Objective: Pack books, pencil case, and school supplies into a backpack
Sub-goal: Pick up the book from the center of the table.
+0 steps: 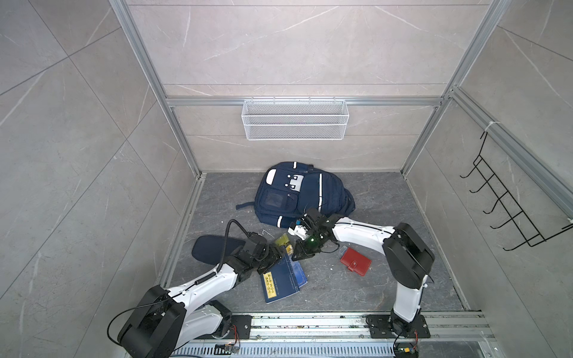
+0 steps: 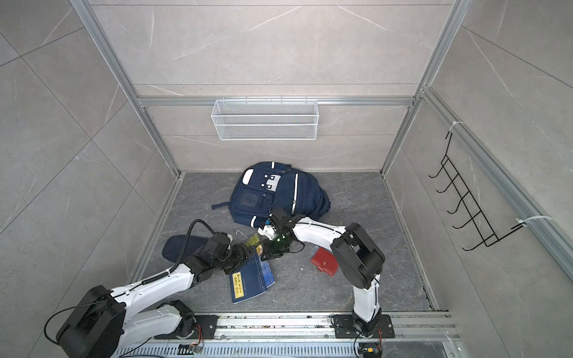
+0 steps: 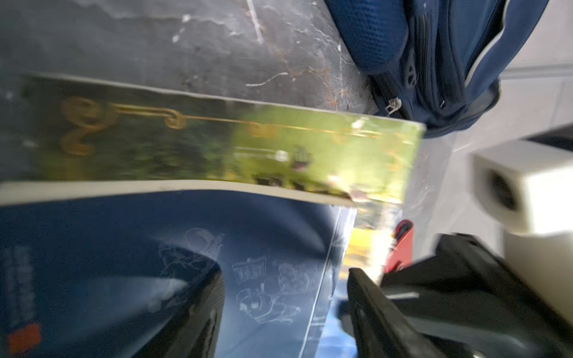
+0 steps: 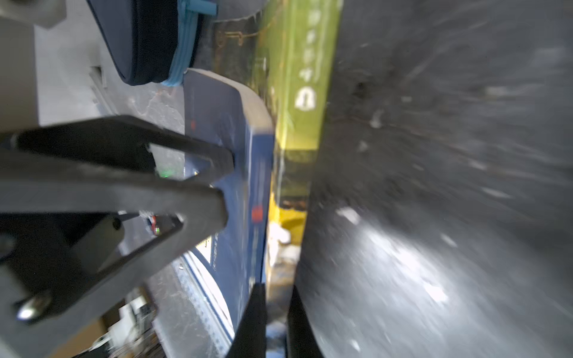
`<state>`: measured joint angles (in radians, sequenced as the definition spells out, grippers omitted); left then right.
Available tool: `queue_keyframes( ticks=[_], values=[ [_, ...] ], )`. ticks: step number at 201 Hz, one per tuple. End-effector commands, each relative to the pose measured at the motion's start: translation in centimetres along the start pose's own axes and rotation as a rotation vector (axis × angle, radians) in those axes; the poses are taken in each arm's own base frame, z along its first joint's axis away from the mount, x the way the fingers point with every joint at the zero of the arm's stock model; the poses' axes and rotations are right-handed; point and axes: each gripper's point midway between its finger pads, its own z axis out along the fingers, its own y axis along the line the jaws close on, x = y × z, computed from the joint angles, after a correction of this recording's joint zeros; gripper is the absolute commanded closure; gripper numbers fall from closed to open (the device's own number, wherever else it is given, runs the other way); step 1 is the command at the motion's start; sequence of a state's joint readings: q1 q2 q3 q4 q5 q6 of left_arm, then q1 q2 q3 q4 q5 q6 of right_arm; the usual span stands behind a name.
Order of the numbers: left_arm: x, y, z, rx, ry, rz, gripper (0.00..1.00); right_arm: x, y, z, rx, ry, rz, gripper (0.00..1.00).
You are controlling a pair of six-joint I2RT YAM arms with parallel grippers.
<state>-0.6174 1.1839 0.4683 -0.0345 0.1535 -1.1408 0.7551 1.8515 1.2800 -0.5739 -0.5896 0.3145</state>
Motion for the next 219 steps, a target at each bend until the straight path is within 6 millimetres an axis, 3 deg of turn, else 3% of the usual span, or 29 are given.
queue_keyframes(
  ticks=[1,29,48,85,161,219],
  values=[
    [1.8,5.5,0.2,-0.254,0.094,0.075,0.3,-1.8,0.8,-5.8,0.17,-0.119,-0.143,1.0],
    [0.5,2.4,0.2,-0.208,0.084,0.148,0.23,-1.7,-0.6,-9.3,0.344,-0.15,-0.186,1.0],
    [-0.7,-1.0,0.0,-0.137,0.069,0.234,0.18,-1.7,-0.9,-11.4,0.418,-0.169,-0.218,1.0],
    [-2.2,-6.2,-0.3,-0.02,0.099,0.379,0.15,-2.0,-1.5,-14.7,0.437,-0.239,-0.184,1.0],
    [-3.9,-13.3,-1.2,0.185,0.105,0.449,0.16,-2.2,-0.7,-18.6,0.412,-0.375,-0.189,1.0],
    [-5.5,-16.6,-2.2,0.313,0.112,0.453,0.16,-2.9,-0.8,-22.0,0.324,-0.479,-0.15,1.0]
  ],
)
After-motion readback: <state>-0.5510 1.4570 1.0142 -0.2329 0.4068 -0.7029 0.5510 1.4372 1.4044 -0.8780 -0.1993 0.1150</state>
